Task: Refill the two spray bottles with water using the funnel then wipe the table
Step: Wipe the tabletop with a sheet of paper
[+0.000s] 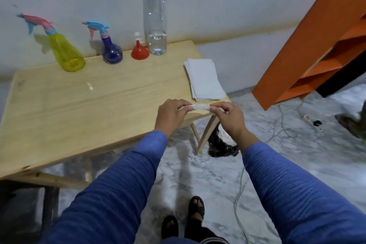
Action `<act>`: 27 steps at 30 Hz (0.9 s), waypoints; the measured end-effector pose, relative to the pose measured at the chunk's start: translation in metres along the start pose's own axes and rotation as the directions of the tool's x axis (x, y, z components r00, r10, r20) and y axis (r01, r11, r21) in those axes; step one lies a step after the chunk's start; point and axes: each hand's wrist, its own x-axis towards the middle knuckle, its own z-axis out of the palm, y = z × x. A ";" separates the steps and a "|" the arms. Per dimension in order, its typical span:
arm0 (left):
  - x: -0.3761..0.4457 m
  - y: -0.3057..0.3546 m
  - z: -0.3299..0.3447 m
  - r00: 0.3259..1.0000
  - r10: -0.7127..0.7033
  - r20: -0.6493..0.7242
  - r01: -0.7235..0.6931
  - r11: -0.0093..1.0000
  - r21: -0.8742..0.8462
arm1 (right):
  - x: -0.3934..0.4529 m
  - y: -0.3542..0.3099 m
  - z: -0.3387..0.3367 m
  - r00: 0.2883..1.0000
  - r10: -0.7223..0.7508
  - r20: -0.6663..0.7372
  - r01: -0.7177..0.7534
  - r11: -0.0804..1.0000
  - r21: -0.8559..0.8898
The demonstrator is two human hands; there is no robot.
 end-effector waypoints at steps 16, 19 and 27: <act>0.079 0.122 0.199 0.939 0.170 0.298 -0.158 0.985 -0.063 | 0.063 0.092 -0.185 0.930 0.091 -0.355 -0.136 0.985 -0.103; 0.102 0.120 0.251 0.939 0.127 0.320 -0.123 0.992 -0.032 | 0.099 0.135 -0.205 0.922 0.189 -0.339 -0.214 0.976 -0.038; 0.161 0.076 0.368 0.936 -0.107 0.335 0.076 0.992 0.105 | 0.187 0.253 -0.202 0.889 0.411 -0.202 -0.422 0.906 -0.015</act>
